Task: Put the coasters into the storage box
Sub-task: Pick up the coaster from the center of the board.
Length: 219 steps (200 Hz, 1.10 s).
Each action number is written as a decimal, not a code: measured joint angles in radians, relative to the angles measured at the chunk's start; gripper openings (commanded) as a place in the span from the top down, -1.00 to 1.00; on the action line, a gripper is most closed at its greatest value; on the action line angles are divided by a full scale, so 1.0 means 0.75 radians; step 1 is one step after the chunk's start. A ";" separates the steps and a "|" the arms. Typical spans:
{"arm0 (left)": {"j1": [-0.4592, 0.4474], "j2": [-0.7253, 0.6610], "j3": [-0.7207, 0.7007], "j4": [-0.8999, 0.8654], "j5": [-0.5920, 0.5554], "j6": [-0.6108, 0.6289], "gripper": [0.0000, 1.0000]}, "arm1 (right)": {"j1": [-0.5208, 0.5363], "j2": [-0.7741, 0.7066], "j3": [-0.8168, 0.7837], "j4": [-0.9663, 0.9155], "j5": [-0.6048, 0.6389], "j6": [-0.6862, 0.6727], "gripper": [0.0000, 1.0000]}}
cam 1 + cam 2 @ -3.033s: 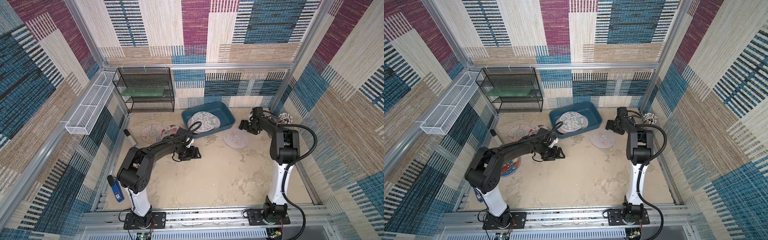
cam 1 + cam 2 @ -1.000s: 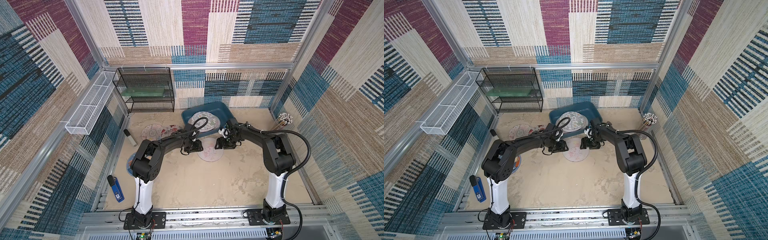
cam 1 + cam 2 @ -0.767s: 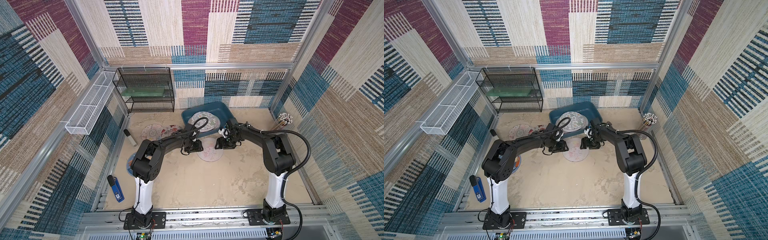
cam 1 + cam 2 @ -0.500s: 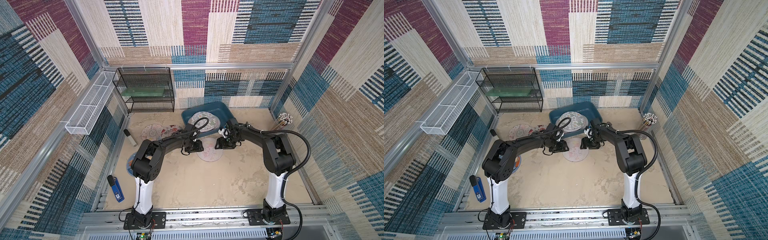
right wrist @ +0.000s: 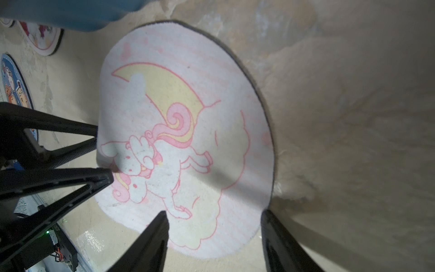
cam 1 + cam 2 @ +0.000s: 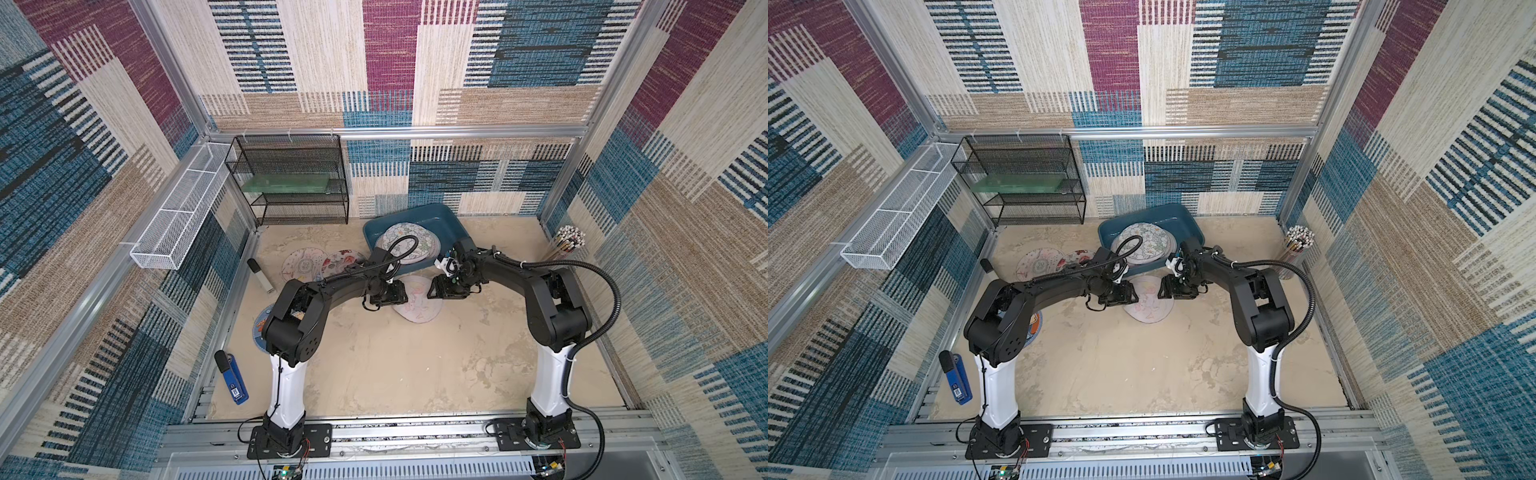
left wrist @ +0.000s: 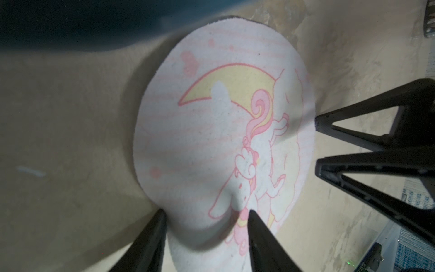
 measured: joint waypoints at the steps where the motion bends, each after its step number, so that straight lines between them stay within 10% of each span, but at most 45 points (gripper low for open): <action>1: 0.000 -0.001 -0.001 0.000 -0.001 0.000 -0.05 | 0.000 -0.001 -0.001 0.000 -0.001 0.000 -0.31; 219: -0.022 -0.086 0.005 -0.036 -0.004 -0.005 1.00 | -0.031 -0.039 -0.043 -0.002 -0.039 0.011 -0.46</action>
